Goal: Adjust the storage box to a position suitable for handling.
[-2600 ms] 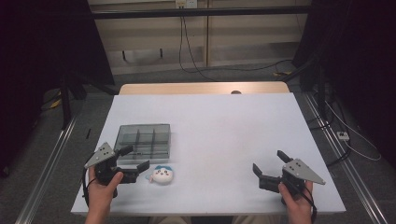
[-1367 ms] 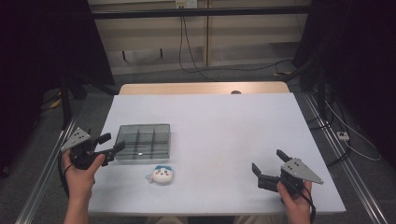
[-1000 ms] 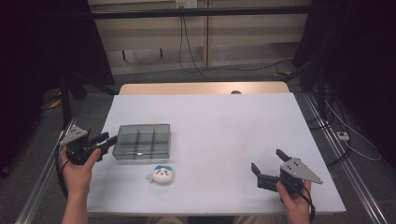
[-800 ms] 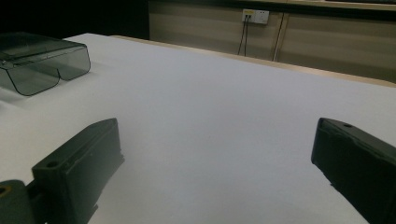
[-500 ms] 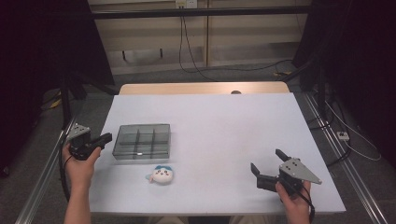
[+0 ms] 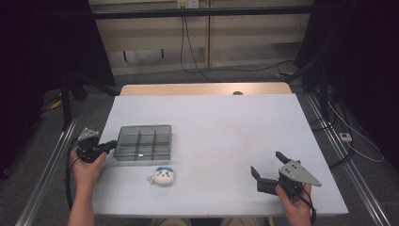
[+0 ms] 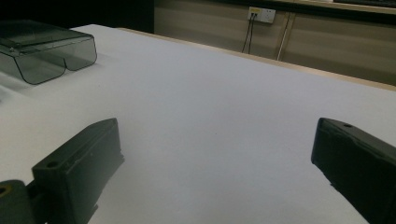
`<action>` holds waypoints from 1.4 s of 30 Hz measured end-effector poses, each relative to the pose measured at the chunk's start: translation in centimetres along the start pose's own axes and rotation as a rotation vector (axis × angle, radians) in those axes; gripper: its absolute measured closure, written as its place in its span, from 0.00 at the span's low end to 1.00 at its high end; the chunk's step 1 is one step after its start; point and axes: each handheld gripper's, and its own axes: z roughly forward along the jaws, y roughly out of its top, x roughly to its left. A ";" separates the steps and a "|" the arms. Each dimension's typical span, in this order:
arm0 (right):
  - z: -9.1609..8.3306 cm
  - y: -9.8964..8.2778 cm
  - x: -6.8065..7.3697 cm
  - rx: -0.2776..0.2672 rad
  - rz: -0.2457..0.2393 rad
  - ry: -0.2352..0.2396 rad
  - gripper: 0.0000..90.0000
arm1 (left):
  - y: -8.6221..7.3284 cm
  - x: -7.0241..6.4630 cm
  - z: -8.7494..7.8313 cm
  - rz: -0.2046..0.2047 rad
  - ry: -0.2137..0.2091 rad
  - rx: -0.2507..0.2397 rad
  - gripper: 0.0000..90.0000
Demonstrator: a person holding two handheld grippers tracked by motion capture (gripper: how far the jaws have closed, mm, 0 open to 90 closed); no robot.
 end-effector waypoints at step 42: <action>3.9 1.1 0.5 0.098 0.060 -0.119 0.05 | 0.2 -3.1 2.3 0.048 -0.075 0.024 1.00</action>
